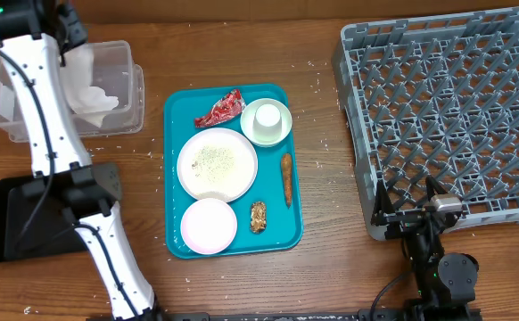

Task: Sort waste into correct bins and load items into the dishwasher
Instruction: 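Grasp the crumpled foil with the left gripper and lift it, then carry the foil to the clear bin and release it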

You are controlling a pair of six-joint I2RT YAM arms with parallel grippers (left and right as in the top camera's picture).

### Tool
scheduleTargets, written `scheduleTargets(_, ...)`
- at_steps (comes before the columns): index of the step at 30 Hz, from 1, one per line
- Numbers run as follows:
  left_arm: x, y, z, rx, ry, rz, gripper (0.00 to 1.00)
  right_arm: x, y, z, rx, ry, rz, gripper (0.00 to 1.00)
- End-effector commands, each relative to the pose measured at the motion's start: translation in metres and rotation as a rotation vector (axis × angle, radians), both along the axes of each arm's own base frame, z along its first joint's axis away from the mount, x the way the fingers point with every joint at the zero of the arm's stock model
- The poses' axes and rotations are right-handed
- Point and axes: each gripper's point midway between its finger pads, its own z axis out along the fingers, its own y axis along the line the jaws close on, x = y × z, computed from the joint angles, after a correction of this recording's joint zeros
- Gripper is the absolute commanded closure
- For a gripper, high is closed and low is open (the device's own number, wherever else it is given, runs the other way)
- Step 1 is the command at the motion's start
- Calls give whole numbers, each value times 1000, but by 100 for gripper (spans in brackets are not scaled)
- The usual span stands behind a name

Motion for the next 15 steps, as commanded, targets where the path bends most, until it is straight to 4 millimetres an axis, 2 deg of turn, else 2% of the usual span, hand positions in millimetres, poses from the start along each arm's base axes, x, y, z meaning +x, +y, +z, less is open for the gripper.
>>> scheduleTargets(1,-5,-1,7,-50,-20,-1,30,0,-1,-2,-3,-4,-3,0)
scheduleTargets(4,-9,-17,9,-125,-21,-49,18,0,-1,-2,-3,-4,-4,0)
scheduleTargets(7,-14,-45,21,-246,-47,-136,11,0,-1,-2,-3,-4,-4,0)
scheduleTargets(8,-15,-61,31,-301,-76,-206,8,0,-1,-2,-3,-4,-4,0)
scheduleTargets(12,-24,-102,71,-408,-179,-406,0,0,-1,-2,-3,-4,-3,0)
scheduleTargets(15,-45,-127,105,-444,-230,-501,0,0,-1,-2,-3,-4,-4,0)
